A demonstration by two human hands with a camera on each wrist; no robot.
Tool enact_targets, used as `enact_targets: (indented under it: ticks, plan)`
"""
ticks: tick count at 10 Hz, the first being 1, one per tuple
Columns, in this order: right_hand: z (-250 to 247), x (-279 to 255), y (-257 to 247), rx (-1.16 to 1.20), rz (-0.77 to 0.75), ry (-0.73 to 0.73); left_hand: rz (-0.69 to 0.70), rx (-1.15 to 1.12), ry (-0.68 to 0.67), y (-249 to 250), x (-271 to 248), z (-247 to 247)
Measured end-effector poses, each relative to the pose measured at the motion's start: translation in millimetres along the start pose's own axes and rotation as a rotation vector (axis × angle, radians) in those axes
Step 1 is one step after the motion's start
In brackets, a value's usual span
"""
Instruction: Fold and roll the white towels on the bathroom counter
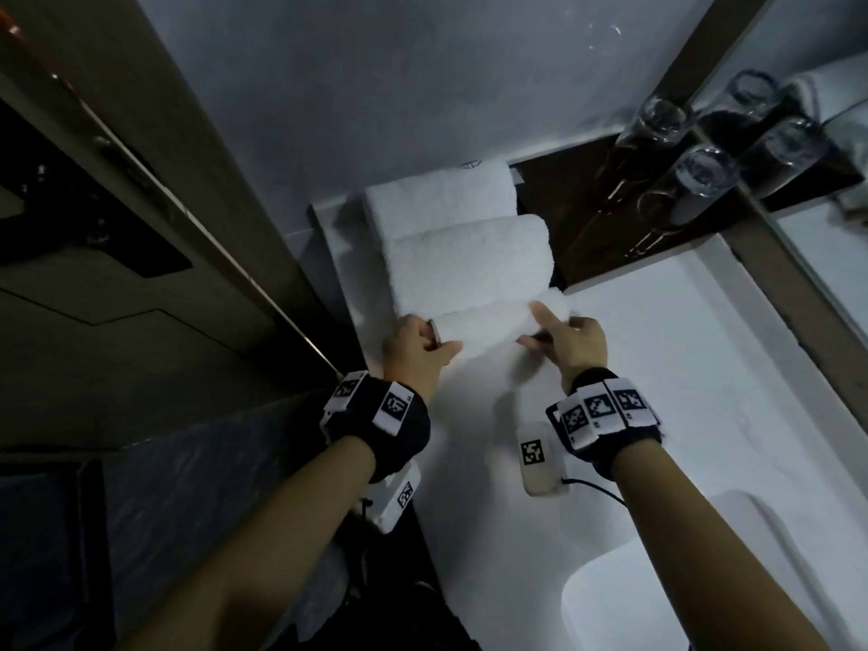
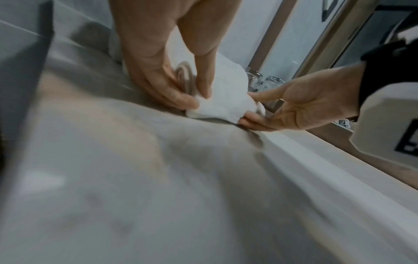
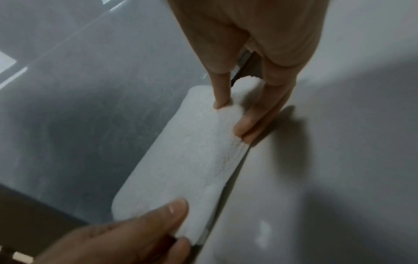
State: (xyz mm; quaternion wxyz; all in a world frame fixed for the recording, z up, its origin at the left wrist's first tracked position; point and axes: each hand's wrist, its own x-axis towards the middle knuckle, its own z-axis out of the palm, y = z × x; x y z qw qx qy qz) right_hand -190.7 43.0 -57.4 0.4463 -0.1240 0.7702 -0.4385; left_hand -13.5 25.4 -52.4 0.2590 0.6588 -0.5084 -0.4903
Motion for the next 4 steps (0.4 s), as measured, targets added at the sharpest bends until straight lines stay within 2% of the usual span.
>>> enact_targets:
  ticks: [1, 2, 3, 4]
  plan:
    - [1, 4, 3, 0.088, 0.021, -0.016, 0.028, 0.038, 0.041, -3, 3, 5]
    - [5, 4, 9, 0.109, -0.017, 0.038, 0.091, 0.163, -0.04, -6, 2, 2]
    - [5, -3, 10, 0.173, 0.006, 0.005, 0.168, 0.389, -0.177, -1, 4, -8]
    - [1, -7, 13, 0.144, 0.04, -0.036, 0.191, 0.503, -0.23, -2, 2, -18]
